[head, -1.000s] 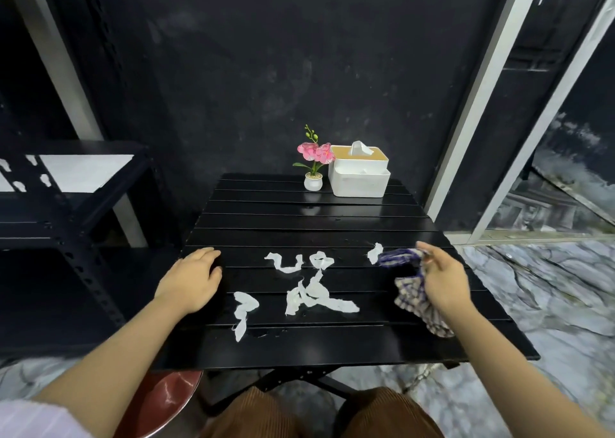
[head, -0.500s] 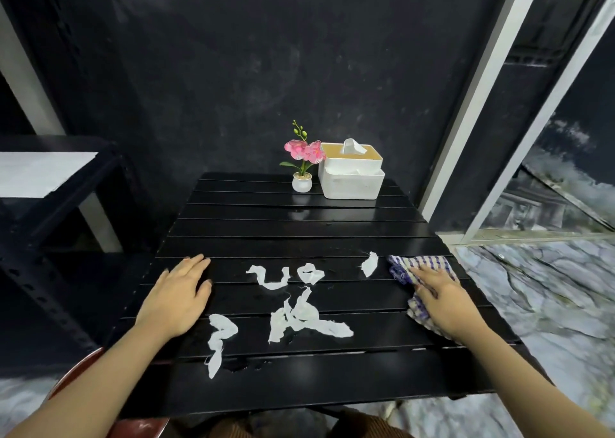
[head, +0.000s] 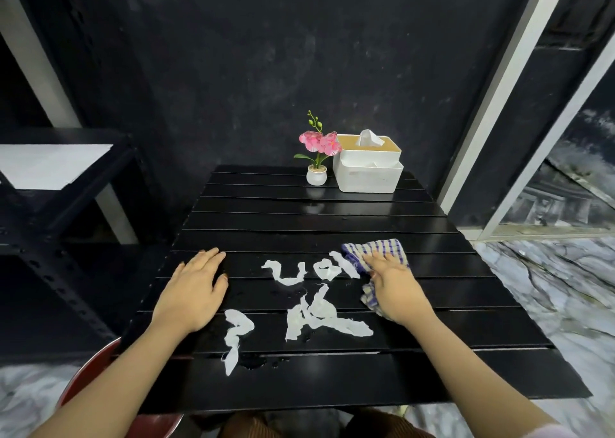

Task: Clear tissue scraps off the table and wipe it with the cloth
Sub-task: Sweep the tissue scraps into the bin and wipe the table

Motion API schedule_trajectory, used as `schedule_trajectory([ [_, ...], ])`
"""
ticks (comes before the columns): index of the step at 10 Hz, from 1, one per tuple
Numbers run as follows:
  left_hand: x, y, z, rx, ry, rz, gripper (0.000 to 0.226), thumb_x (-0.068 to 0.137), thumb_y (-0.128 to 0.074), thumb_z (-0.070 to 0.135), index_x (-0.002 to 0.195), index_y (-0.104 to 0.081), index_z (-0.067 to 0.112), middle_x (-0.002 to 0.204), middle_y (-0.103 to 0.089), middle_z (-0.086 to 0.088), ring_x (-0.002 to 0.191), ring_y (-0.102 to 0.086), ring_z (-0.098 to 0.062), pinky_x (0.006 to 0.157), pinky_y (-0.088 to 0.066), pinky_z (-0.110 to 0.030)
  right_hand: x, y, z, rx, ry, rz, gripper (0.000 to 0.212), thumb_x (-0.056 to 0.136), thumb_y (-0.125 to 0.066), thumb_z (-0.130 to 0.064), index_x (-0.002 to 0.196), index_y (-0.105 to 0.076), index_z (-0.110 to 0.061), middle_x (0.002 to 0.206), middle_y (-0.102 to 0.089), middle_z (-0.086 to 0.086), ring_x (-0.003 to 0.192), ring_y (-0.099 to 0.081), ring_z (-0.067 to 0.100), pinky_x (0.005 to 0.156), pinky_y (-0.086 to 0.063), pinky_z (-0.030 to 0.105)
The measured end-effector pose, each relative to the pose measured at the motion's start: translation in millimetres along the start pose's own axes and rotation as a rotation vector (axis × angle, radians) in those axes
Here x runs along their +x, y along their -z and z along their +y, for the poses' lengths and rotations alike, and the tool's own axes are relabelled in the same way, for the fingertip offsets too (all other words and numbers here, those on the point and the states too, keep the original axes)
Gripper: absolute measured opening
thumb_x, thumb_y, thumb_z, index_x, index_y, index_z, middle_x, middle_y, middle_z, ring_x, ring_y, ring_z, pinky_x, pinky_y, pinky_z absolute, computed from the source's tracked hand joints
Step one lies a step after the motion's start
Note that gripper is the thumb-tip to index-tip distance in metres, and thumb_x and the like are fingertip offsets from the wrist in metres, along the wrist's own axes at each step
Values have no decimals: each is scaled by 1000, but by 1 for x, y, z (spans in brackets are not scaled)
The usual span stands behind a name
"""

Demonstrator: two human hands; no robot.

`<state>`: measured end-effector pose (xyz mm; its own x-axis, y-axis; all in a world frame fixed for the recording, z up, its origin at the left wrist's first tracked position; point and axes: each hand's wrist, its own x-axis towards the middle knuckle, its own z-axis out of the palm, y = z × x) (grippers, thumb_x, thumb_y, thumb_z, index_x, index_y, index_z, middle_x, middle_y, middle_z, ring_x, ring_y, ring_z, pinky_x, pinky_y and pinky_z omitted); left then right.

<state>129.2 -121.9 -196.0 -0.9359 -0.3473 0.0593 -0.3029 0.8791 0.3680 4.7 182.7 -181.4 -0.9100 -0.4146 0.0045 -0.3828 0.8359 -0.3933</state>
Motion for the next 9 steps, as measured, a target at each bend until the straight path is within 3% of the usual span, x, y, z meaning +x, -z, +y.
schedule_trajectory([
  [3,-2,1,4,2,14,1,52,97,-34,31,146,-24,20,157,-21,4,146,-12,-13,121,-9,-37,-12,-27,-48,59,163,-48,47,94,-33,-7,139,-34,-21,152,-28,0,142,-17,17,117,-11,28],
  [4,-2,1,4,9,12,-1,52,97,-34,31,146,-24,20,157,-21,4,146,-13,-13,121,-9,-37,-15,-31,-56,103,192,-76,52,91,-42,-2,138,-36,-22,151,-31,-2,142,-18,14,115,-12,24],
  [5,-2,3,5,7,19,-8,52,97,-34,32,147,-23,20,157,-20,5,146,-12,-12,121,-8,-36,-19,-24,-57,219,170,-75,49,88,-41,4,130,-48,-19,138,-49,6,122,-48,6,104,-36,17],
  [6,-3,3,6,2,24,-20,52,97,-34,32,147,-22,21,157,-19,6,146,-10,-12,121,-7,-36,-19,-14,-52,470,50,44,39,92,-36,1,113,-63,-17,85,-61,10,47,-53,-10,45,-38,3],
  [7,0,6,4,0,29,-52,51,97,-34,31,147,-23,22,157,-18,6,147,-10,-13,121,-7,-38,-13,-5,-36,567,-2,176,32,92,-43,-4,105,-67,-20,92,-68,2,73,-58,-7,61,-38,6],
  [8,6,9,5,-21,34,-65,48,98,-34,30,145,-28,21,156,-22,5,146,-11,-13,121,-6,-39,-5,9,-11,780,-112,273,28,92,-45,-5,95,-67,-23,100,-68,0,97,-59,14,75,-43,4],
  [9,21,14,6,-16,37,-59,47,98,-34,29,144,-30,21,156,-23,4,146,-11,-13,120,-6,-39,5,27,24,822,-244,398,26,92,-47,-8,97,-68,-21,102,-70,8,100,-63,24,93,-49,32],
])
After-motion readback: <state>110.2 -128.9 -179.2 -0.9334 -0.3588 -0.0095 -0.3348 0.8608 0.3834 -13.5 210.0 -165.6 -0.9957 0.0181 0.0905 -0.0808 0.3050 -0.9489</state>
